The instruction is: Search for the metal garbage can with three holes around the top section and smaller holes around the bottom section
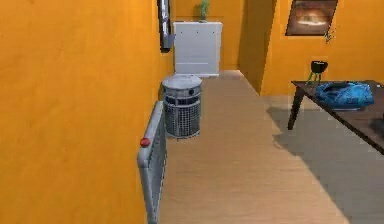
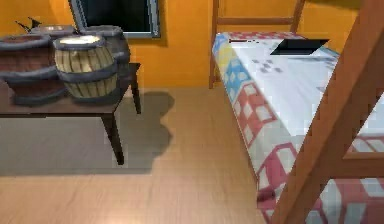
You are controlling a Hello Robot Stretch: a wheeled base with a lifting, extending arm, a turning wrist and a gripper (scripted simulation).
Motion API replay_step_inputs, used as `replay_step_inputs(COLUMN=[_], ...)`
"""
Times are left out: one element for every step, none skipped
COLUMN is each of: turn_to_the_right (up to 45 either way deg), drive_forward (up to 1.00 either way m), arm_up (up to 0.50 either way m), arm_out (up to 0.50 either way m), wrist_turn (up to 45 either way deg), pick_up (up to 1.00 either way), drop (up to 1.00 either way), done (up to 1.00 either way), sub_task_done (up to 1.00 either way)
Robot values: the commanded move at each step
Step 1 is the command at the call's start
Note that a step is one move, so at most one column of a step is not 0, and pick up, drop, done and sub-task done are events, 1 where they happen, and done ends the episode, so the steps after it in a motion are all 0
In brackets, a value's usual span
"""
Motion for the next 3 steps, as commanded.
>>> replay_step_inputs(turn_to_the_right=[0.0, 21.0, 0.0], drive_forward=[1.0, 0.0, 0.1], arm_up=[0.0, 0.0, 0.0], arm_out=[0.0, 0.0, 0.0], wrist_turn=[0.0, 0.0, 0.0], pick_up=[0.0, 0.0, 0.0], drop=[0.0, 0.0, 0.0], done=[0.0, 0.0, 0.0], sub_task_done=[0.0, 0.0, 0.0])
